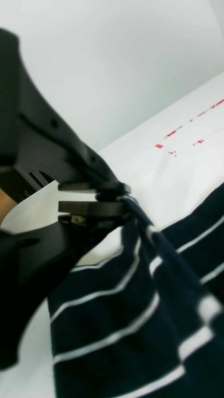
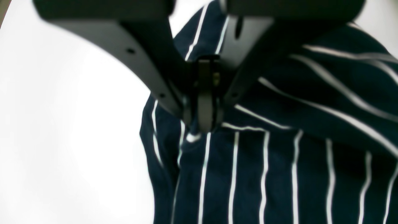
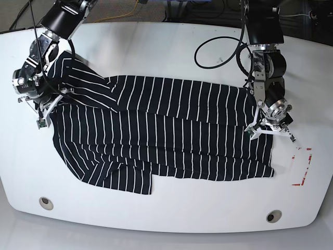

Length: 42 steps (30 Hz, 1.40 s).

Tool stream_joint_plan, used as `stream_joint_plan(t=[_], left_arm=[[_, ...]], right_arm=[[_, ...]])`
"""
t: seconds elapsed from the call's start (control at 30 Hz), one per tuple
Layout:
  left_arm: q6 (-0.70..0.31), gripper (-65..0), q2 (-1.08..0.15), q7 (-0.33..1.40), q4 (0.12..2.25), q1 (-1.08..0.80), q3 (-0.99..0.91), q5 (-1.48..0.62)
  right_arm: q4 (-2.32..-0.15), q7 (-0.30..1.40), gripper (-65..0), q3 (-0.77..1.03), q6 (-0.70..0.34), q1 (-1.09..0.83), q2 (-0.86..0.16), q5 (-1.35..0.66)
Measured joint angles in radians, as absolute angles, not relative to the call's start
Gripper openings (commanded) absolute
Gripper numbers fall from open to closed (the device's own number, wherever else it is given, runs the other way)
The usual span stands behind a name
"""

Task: Layout the t-shirt on the table in an organized manner, then fold the t-shirt properly
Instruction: 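Lower the held edges and drag the shirt back toward the hem, then release the shirt and move both grippers outward along its sides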

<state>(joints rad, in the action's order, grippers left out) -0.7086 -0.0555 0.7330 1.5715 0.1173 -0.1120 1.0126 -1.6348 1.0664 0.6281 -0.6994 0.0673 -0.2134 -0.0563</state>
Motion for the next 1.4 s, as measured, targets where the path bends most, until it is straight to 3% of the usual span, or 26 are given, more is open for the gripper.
stream_joint_plan(t=[0.57, 1.4], left_arm=[[-0.709, -62.4, -0.051, 0.734, 1.498, 0.147, -0.063, 0.955], [-0.708, -62.4, -0.059, 0.605, 1.41, 0.196, -0.064, 0.889]], right_arm=[[-1.627, 1.059, -64.2, 0.542, -0.7, 0.133, -0.209, -0.058], [-1.368, 1.063, -64.1, 0.487, -0.699, 0.33, -0.273, -0.048]])
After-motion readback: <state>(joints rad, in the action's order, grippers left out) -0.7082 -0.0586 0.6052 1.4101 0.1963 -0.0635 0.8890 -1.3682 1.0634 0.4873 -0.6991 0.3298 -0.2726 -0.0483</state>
